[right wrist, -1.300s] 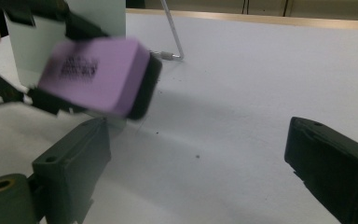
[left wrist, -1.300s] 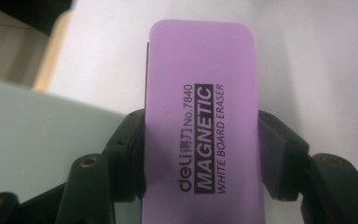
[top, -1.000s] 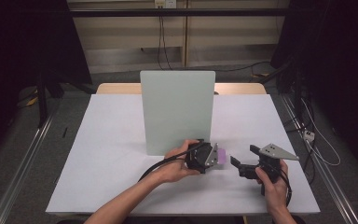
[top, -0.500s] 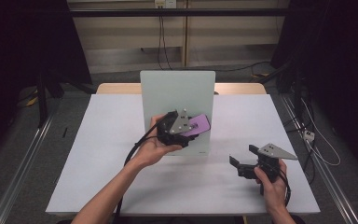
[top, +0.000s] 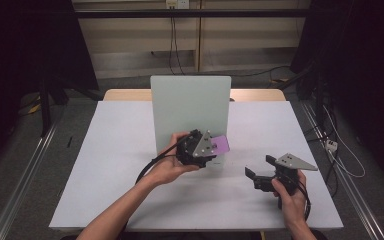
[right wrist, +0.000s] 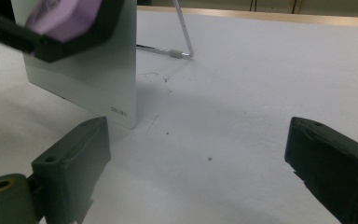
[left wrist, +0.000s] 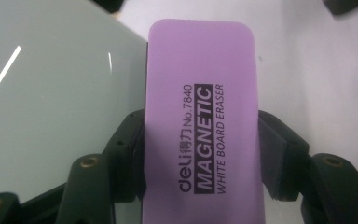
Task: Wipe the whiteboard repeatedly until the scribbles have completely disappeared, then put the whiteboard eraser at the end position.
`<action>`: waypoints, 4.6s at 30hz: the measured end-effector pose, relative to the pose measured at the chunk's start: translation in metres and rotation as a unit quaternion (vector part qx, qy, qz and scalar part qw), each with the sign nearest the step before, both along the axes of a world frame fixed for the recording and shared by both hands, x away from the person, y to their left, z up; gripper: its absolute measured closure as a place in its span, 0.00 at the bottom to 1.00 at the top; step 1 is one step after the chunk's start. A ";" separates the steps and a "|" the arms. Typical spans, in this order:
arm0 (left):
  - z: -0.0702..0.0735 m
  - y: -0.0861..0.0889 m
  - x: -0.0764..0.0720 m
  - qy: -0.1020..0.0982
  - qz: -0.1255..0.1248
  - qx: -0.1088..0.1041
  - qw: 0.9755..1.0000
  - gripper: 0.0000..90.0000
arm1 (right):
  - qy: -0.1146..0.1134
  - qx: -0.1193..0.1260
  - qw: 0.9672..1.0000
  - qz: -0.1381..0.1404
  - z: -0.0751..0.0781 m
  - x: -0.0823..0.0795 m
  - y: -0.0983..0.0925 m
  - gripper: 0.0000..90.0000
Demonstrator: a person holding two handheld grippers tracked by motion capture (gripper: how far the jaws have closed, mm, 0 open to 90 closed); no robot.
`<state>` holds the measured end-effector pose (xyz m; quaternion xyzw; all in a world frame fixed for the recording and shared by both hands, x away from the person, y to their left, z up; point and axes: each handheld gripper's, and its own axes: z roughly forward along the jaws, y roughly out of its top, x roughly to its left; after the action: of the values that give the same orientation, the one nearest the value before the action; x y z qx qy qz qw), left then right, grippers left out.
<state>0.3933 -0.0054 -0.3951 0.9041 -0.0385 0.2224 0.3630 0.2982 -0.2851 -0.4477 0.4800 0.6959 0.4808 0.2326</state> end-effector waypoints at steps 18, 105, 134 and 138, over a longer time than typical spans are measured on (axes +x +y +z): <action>-0.011 0.066 -0.022 0.133 0.045 -0.023 0.990 0.46 | 0.001 -0.004 1.000 0.010 -0.001 0.000 0.003 0.07; -0.030 0.072 -0.035 0.248 0.106 -0.063 0.961 0.07 | 0.009 -0.007 0.999 0.042 -0.002 0.004 0.016 0.07; -0.024 0.175 -0.037 0.185 0.252 -0.154 0.937 0.07 | 0.013 -0.016 0.999 0.045 -0.003 0.004 0.019 0.07; -0.026 0.188 -0.037 0.181 0.268 -0.161 0.933 0.07 | 0.016 -0.014 0.999 0.042 -0.003 0.003 0.019 0.07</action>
<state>0.3564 0.1828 -0.4214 0.8350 0.3078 0.1476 0.4317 0.3014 -0.2662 -0.4512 0.4547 0.7256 0.4725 0.2085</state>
